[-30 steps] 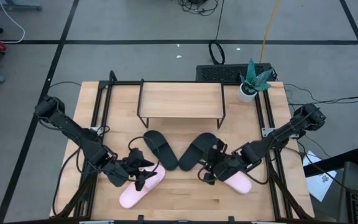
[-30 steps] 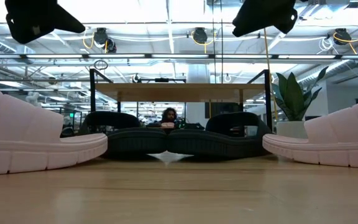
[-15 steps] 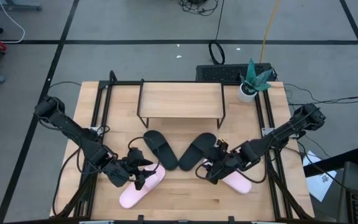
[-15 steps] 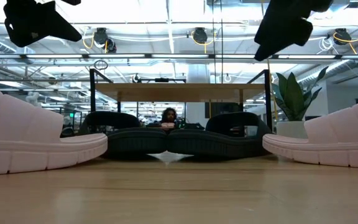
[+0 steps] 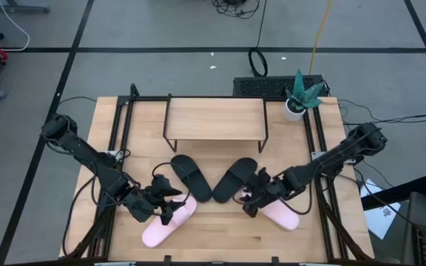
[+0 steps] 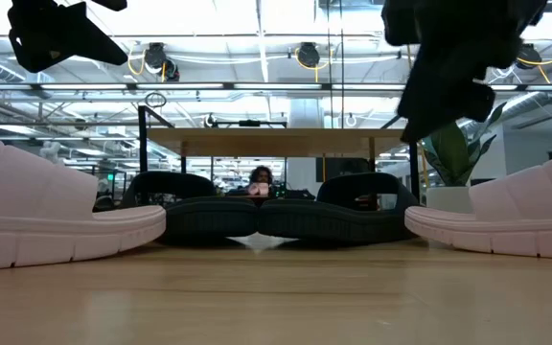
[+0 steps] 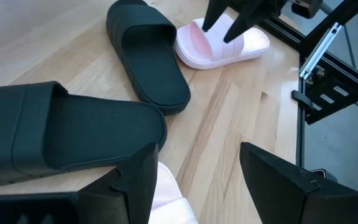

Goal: Pick and place slides into the shelf
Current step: Put the right black slipper on the shelf

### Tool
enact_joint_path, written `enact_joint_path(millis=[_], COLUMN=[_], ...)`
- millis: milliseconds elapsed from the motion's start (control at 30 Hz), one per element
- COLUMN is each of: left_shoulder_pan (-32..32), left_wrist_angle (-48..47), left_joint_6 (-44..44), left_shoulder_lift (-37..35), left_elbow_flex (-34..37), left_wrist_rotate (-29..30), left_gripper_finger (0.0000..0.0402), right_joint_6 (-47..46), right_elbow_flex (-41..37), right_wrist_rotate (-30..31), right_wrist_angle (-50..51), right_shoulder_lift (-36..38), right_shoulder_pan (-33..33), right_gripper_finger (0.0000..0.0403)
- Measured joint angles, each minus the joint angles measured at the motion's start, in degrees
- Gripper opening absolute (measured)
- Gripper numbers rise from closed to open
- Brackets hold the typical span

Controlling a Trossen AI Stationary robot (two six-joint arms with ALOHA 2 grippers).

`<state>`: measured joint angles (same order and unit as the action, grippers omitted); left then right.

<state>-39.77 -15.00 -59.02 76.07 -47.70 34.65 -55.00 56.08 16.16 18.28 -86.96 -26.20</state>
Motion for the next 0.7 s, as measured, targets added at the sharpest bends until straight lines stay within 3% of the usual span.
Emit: enact_joint_path(millis=[167,400,567,700], left_shoulder_pan=[0.0,0.0,0.0,0.0], left_wrist_angle=[0.01,-0.02,-0.34,-0.36], left_joint_6=[0.0,0.02,0.07,0.15], left_shoulder_lift=[0.0,0.0,0.0,0.0], left_elbow_flex=[0.0,0.0,0.0,0.0], left_wrist_rotate=[0.0,-0.02,-0.07,-0.07], left_gripper_finger=[0.0225,0.0225,0.0225,0.0225], right_joint_6=[-1.34,-2.13,-5.16,-8.18], right_elbow_flex=[-1.8,-1.78,-1.78,-1.78], right_wrist_rotate=[-0.27,-5.96,-10.23,-8.8], right_wrist_angle=[-3.54,-2.02,5.72,13.8], right_shoulder_lift=[0.0,0.58,3.44,7.03], right_shoulder_pan=[0.74,0.75,0.73,0.7], right_gripper_finger=[0.0172,0.0171,0.0171,0.0171])
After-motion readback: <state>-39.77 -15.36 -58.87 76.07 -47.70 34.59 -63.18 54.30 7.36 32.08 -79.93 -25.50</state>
